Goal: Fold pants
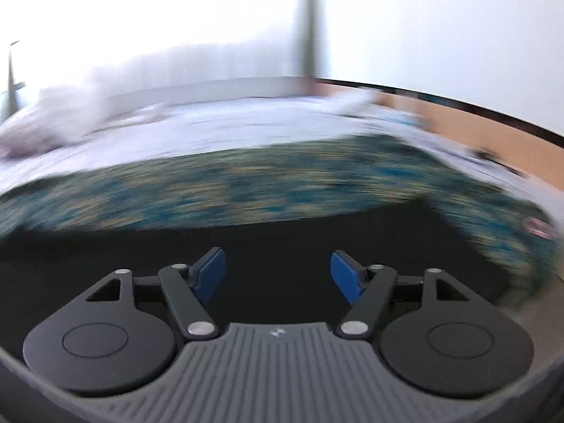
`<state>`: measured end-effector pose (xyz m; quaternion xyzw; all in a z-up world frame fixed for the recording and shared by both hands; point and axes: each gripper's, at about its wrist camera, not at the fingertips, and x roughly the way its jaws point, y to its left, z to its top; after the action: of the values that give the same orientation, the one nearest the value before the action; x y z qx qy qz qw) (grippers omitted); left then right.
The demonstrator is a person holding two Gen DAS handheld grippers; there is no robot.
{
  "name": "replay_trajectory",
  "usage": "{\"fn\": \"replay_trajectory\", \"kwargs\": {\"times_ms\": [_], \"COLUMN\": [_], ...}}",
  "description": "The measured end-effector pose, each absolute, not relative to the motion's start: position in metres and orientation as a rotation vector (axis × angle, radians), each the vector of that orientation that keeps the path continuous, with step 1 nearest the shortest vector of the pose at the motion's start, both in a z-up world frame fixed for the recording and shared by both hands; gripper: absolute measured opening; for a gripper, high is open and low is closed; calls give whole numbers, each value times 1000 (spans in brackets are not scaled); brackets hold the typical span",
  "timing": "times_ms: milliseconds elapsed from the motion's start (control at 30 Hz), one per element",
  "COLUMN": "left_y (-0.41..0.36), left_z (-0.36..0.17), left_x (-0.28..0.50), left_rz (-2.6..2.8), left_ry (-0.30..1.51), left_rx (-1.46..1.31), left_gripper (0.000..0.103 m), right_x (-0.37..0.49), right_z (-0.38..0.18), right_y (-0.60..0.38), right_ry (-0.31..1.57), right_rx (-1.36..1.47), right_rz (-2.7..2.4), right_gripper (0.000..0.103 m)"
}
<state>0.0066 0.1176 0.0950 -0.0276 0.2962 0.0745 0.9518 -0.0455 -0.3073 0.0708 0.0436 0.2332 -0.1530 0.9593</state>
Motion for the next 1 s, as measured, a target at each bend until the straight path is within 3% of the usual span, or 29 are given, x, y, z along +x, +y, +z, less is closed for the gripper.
{"fn": "replay_trajectory", "kwargs": {"times_ms": [367,567,1000], "left_y": [44,31,42], "left_z": [49,23,24], "left_x": [-10,-24,-15], "left_rz": [-37,-52,-56], "left_ry": [685,685,706], "left_rx": [61,155,105], "left_gripper": [90,92,97], "right_x": [-30,-43,-52], "right_z": [24,8,8], "right_y": [-141,-120,-120], "right_ry": [550,579,563], "right_rx": [-68,-82,-100], "right_rz": [111,131,174], "right_gripper": [79,82,84]}}
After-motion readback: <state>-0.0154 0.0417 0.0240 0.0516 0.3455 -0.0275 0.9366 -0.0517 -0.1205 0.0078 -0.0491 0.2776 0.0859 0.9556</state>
